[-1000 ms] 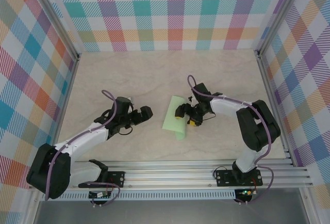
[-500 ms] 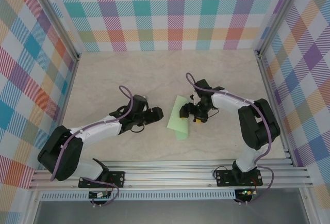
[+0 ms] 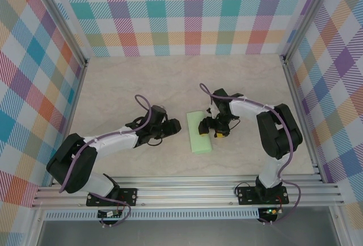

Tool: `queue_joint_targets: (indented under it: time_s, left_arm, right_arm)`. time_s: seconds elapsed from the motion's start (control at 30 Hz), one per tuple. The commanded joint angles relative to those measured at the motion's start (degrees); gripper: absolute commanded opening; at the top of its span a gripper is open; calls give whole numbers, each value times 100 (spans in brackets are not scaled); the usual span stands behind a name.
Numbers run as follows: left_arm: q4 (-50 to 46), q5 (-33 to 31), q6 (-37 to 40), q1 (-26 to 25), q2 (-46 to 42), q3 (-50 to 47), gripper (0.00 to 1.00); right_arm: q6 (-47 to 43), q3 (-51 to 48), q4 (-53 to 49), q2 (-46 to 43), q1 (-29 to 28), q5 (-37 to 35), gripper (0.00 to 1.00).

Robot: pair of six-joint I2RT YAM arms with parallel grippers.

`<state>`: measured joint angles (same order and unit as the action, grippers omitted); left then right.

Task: Fold a paper plane with a square sheet of paper (pick it up from the middle)
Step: Fold the square sheet of paper in half at the center of the table.

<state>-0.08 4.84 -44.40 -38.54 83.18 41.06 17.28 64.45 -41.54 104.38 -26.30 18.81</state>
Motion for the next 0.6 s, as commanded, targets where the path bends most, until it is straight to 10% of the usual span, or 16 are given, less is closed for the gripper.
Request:
queue_joint_targets:
  time_s: [0.0, 0.57]
  left_arm:
    - [178, -42, -118, -94, 81, 187, 62]
    - [125, -42, -114, -204, 327, 392, 61]
  right_arm:
    - [-202, 199, -207, 186, -47, -114, 76]
    - [-473, 445, -597, 439, -86, -342, 73]
